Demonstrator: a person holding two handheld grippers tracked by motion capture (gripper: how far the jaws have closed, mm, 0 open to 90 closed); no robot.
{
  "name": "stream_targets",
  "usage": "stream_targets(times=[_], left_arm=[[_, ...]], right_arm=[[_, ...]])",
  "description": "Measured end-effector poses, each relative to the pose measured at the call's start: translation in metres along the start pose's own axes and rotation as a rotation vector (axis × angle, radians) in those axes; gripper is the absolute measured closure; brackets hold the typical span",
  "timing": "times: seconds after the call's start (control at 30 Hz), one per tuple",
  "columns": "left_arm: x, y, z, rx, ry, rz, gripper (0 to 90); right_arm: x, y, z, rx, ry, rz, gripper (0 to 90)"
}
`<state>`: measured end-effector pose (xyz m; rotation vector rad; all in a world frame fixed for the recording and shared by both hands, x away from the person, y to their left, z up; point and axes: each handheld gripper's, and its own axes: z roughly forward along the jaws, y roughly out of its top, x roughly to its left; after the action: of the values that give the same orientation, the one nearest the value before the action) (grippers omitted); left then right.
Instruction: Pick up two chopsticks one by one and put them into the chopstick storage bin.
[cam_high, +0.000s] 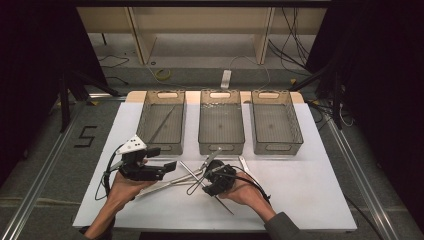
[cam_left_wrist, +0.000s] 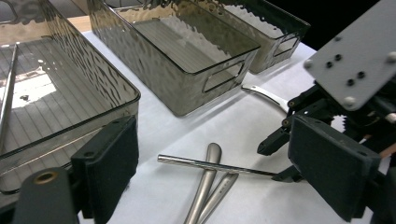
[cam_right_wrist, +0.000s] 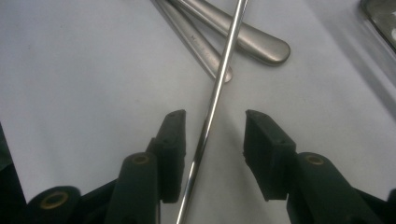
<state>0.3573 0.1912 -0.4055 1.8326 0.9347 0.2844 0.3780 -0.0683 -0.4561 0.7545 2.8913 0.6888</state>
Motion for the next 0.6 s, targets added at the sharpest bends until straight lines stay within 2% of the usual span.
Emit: stream_targets(times=[0.13, 0.37, 0.43, 0.6], left_arm=[[0.000, -0.002, 0.000, -0.011, -0.007, -0.017, 15.7], [-0.004, -0.003, 0.003, 0.004, -0.004, 0.001, 15.7], [-0.004, -0.003, 0.004, 0.002, -0.001, 0.008, 15.7], [-0.004, -0.004, 0.005, 0.013, 0.000, 0.008, 15.7]], right_arm=[[-0.001, 0.002, 0.004, 0.012, 0.005, -0.008, 64.8], [0.000, 0.007, 0.013, 0.036, 0.001, -0.037, 70.2], [0.000, 0.008, 0.014, 0.049, 0.000, -0.030, 71.7], [-0.001, 0.008, 0.015, 0.048, -0.010, -0.051, 76.6]])
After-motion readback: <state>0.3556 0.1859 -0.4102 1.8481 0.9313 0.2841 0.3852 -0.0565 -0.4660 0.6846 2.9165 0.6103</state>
